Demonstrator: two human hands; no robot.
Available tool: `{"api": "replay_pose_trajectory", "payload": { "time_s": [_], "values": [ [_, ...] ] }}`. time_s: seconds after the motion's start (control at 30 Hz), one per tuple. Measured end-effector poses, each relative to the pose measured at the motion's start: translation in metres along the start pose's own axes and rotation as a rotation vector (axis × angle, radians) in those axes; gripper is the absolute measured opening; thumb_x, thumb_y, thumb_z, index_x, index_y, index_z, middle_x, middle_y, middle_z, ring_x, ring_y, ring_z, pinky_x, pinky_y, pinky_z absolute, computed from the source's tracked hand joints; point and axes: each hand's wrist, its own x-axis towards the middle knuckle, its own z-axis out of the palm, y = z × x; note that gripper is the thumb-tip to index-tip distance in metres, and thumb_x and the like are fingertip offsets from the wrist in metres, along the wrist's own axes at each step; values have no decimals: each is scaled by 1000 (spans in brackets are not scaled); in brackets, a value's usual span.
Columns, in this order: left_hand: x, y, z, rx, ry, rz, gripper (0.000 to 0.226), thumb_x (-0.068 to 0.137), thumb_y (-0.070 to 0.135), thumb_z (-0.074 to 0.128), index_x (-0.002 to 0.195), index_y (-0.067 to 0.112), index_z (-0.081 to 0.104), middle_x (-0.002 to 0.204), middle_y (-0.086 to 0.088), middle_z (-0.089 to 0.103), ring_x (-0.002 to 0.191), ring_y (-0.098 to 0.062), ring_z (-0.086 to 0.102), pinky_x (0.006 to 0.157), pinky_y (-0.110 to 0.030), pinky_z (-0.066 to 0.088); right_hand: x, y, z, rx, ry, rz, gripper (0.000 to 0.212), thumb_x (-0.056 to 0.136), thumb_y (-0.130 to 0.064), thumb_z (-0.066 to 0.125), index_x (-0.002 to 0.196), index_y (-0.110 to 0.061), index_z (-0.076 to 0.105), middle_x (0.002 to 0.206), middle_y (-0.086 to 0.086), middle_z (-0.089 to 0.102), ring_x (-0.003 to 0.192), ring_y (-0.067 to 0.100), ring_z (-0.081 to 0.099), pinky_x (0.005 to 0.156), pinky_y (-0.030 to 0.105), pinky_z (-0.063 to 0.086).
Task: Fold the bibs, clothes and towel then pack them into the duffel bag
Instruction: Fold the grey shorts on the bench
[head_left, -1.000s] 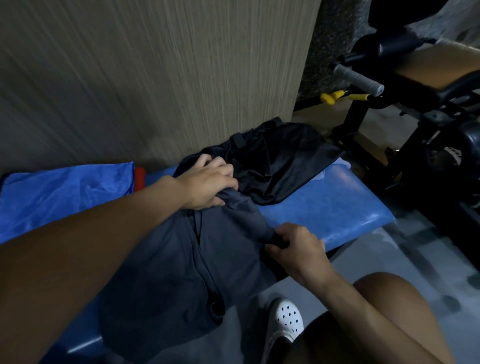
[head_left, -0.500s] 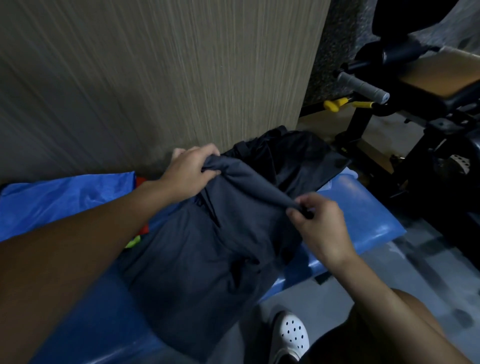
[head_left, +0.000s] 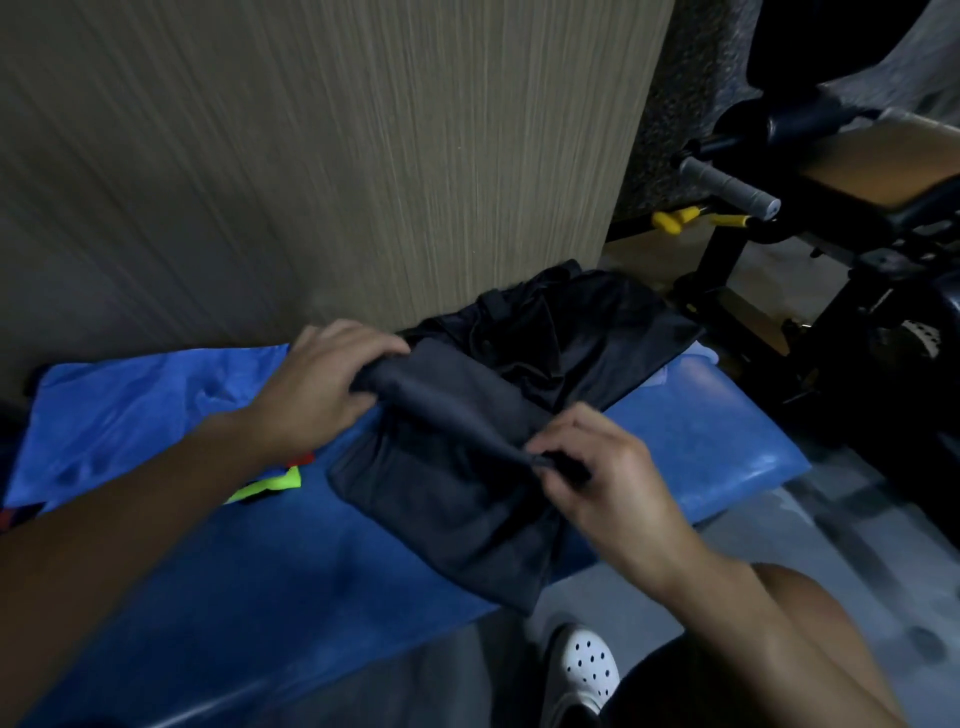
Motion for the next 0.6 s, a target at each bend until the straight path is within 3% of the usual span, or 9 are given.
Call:
{"api": "replay_pose_trajectory", "payload": {
  "time_s": [0.1,0.2,0.33,0.43,0.5,0.6],
  "values": [
    [-28,-3,3,242,-114,80,65,62,16,76,123,26,57,116,5,59,112,-19,49,83,-30,26,-13,-6,17,-60,-172,-33,19,80,-7,70,95,-18,70,96,-9,58,85,6,61,75,23,50],
    [-46,0,4,335,-213,18,72,58,13,81,124,26,58,119,1,56,115,-23,50,90,-38,36,-24,-8,30,-63,-306,-21,18,79,-10,71,95,-17,71,95,-11,57,82,5,60,73,21,50],
    [-58,11,-1,326,-334,-90,82,66,6,67,143,23,44,141,0,44,136,-23,38,108,-39,33,-33,-16,34,30,-385,95,13,83,-21,75,94,-16,71,92,-12,57,81,2,57,75,13,43],
    [-57,33,-2,178,-269,-152,76,69,11,54,144,20,44,152,2,38,146,-19,27,116,-34,20,-32,-18,32,69,-239,144,11,88,-27,68,93,-17,70,92,-9,60,86,5,59,79,19,46],
    [-50,46,5,100,-177,-121,69,74,21,44,142,17,48,154,-1,41,146,-19,30,117,-34,22,-28,-11,32,-108,-82,150,16,88,-29,62,99,-19,67,98,-7,60,95,11,58,86,31,47],
    [-37,54,23,143,-214,-62,62,91,36,34,151,21,37,162,-1,26,151,-18,20,122,-39,19,-21,0,28,-349,14,307,26,90,-30,63,113,-19,62,113,-1,58,108,23,53,90,40,42]
  ]
}}
